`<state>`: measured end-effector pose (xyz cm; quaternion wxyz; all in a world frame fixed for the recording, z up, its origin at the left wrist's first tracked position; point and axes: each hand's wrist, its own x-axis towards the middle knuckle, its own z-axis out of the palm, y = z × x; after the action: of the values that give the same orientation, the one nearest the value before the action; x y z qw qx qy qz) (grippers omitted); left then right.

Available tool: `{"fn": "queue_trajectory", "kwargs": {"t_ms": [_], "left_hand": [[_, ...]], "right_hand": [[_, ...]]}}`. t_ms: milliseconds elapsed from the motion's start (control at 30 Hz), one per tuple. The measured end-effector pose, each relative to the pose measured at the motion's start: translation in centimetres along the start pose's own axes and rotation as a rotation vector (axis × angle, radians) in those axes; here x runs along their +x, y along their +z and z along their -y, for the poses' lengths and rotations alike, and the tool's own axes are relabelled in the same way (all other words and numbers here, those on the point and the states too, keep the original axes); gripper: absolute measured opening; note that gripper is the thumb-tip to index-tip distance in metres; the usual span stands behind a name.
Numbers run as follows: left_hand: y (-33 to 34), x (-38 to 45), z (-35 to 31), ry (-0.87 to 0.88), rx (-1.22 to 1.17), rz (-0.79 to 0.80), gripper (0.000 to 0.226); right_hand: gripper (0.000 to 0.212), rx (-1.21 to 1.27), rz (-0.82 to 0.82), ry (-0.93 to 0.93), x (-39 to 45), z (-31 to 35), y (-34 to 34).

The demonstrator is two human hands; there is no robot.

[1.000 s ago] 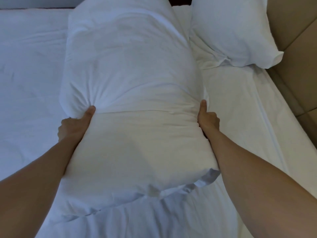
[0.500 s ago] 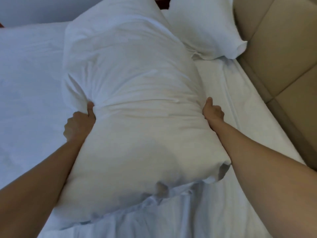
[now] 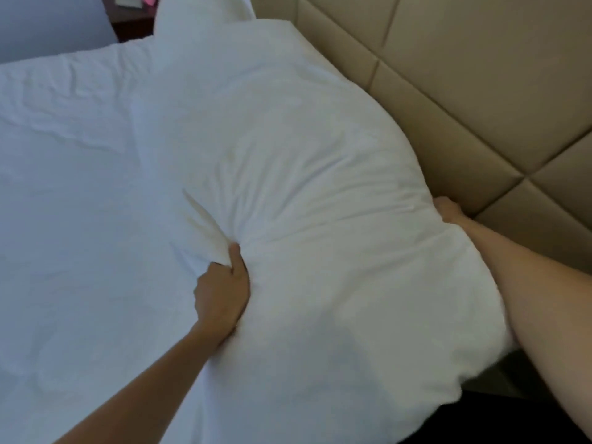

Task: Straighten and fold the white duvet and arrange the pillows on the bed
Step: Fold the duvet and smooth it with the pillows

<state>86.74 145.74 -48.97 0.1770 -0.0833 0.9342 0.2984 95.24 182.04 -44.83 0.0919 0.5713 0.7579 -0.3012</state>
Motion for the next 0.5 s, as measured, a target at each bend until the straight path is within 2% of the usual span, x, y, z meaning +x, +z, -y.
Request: {"fn": "queue_trajectory", "kwargs": {"t_ms": [133,233,300,367,433,500], "left_hand": [[-2.0,-0.2,0.8,-0.046,0.213,0.076,0.086],[-6.2,0.9,0.4,0.012,0.521,0.223,0.086],[-8.8,1.9,-1.3,0.051,0.625,0.338,0.069],[-11.1,3.0,-3.8,0.098,0.654,0.378,0.047],[-13.0,3.9,-6.6,0.163,0.653,0.313,0.027],[-15.1,4.8,-9.8,0.235,0.630,0.213,0.022]], "right_hand": [[0.050,0.058,0.130,-0.003,-1.3,0.5,-0.4],[0.045,0.095,0.106,-0.056,-2.5,2.8,-1.4],[0.044,0.117,0.076,-0.063,-3.4,4.8,-2.9],[0.042,0.110,0.065,-0.087,-4.1,7.3,-4.2],[0.046,0.131,0.084,-0.130,-4.4,10.2,-4.9],[0.041,0.110,0.090,-0.211,-5.4,13.6,-5.7]]}}
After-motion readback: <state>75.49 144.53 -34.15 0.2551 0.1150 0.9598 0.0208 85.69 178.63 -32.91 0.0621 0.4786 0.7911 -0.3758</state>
